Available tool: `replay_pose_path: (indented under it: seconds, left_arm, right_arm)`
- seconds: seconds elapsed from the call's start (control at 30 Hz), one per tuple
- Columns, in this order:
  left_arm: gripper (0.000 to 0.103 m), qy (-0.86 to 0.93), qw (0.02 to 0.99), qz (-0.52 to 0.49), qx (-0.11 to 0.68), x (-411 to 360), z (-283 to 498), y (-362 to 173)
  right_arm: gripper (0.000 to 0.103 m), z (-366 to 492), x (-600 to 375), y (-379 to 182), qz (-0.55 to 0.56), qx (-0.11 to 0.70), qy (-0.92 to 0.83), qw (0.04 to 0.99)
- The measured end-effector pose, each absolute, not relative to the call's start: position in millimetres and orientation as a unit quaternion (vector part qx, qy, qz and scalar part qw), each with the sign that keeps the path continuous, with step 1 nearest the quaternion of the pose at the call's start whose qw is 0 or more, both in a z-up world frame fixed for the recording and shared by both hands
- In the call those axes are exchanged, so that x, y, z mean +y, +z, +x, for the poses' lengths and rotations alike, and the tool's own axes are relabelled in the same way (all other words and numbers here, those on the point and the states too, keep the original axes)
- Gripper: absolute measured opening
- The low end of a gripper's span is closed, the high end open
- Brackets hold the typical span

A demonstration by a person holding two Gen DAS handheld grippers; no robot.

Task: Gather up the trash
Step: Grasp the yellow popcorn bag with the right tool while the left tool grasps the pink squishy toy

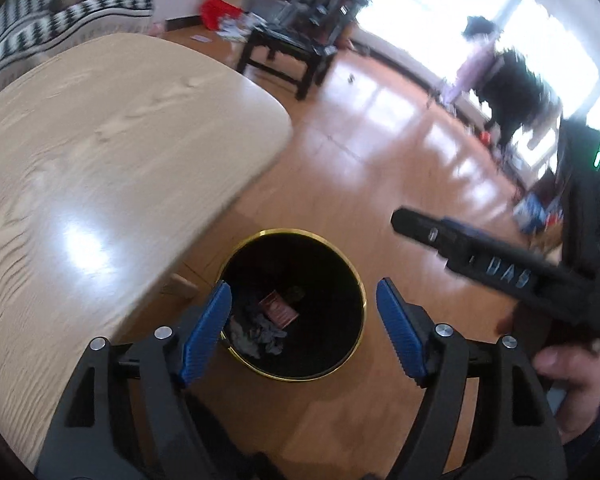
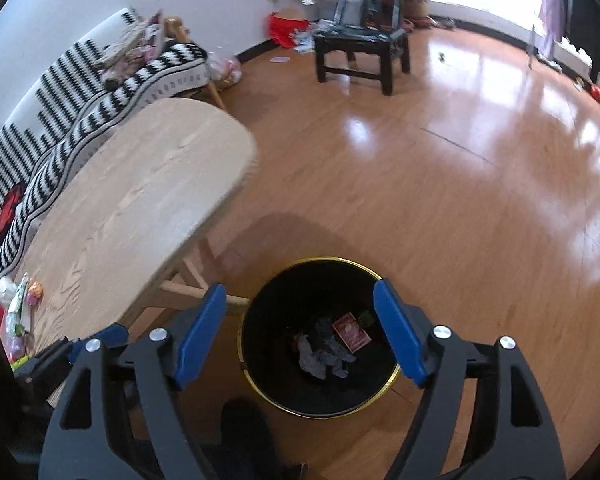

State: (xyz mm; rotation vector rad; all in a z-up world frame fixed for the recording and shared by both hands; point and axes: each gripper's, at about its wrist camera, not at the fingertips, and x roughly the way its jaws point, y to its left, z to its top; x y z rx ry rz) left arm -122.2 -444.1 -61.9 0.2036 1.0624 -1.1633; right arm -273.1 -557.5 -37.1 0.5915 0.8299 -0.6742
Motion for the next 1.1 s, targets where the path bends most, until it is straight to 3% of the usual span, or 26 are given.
replay_pose_path:
  seconds: [0.17,0.3,0.43,0.7,1.1]
  left_arm:
    - [0.075,-0.473,0.714,-0.040,0.514,-363.3,-59.2,-25.0]
    - [0.076,-0.415,0.751,-0.113,0.500,-276.0,-6.4,14.9]
    - [0.083,-0.342,0.826,-0.070,0.443,-173.0,21.6,42.9]
    - [0.083,-0.222,0.876,-0.001,0.428,-19.0,63.2,21.8]
    - [0.083,-0.235,0.873,0.022,0.427,6.4,86.2,-19.0]
  right_arm:
    - [0.078,-223.9,-513.9,-2.5,0.235,0.379,-0.263,0.855]
    - [0.080,-165.2,-458.3,23.0,0.208,0.371,-0.191,0.884]
    - [0.080,-103.1,-379.0,37.6,0.174,0.379,-0.097,0.904]
    - [0.081,-20.6,-241.4,32.4,0.126,0.413,0.034,0.901]
    - [0.081,14.7,-122.4,-33.4,0.066,0.481,0.102,0.868]
